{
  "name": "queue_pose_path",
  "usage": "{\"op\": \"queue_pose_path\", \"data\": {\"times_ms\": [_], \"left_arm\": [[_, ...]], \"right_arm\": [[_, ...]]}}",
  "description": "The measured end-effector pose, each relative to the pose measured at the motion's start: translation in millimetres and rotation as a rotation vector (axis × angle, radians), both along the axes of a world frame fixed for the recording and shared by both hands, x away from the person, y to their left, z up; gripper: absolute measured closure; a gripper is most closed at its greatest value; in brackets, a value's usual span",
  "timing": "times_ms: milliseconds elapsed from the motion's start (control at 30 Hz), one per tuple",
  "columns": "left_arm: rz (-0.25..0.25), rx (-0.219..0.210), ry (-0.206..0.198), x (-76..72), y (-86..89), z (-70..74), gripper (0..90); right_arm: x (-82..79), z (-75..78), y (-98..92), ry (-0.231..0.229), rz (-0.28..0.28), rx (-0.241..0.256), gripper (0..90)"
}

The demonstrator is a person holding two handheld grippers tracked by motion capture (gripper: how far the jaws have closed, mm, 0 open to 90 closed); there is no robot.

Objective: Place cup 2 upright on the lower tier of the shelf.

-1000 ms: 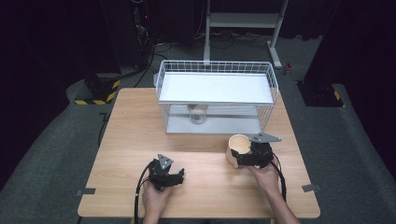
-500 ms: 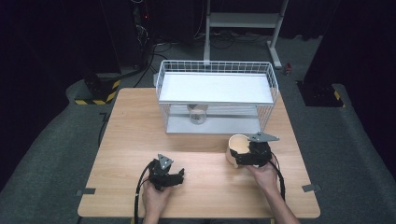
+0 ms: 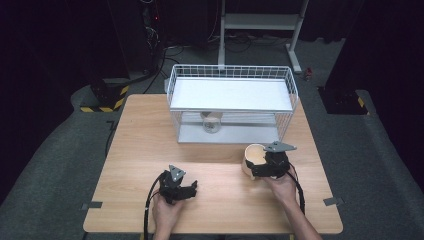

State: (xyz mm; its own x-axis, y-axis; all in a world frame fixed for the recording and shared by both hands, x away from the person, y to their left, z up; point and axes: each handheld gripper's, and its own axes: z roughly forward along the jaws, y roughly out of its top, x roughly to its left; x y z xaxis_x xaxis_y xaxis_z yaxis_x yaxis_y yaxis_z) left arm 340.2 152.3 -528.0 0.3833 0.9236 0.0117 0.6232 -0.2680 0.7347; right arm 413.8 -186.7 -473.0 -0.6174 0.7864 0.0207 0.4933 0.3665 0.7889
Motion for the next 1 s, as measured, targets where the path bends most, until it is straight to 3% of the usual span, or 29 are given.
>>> {"op": "queue_pose_path", "data": {"times_ms": [1000], "left_arm": [[-0.001,-0.005,-0.001,0.1,0.3,0.0,16.7]], "right_arm": [[7.8,6.4,5.6,0.018,0.015,-0.011,9.7]]}}
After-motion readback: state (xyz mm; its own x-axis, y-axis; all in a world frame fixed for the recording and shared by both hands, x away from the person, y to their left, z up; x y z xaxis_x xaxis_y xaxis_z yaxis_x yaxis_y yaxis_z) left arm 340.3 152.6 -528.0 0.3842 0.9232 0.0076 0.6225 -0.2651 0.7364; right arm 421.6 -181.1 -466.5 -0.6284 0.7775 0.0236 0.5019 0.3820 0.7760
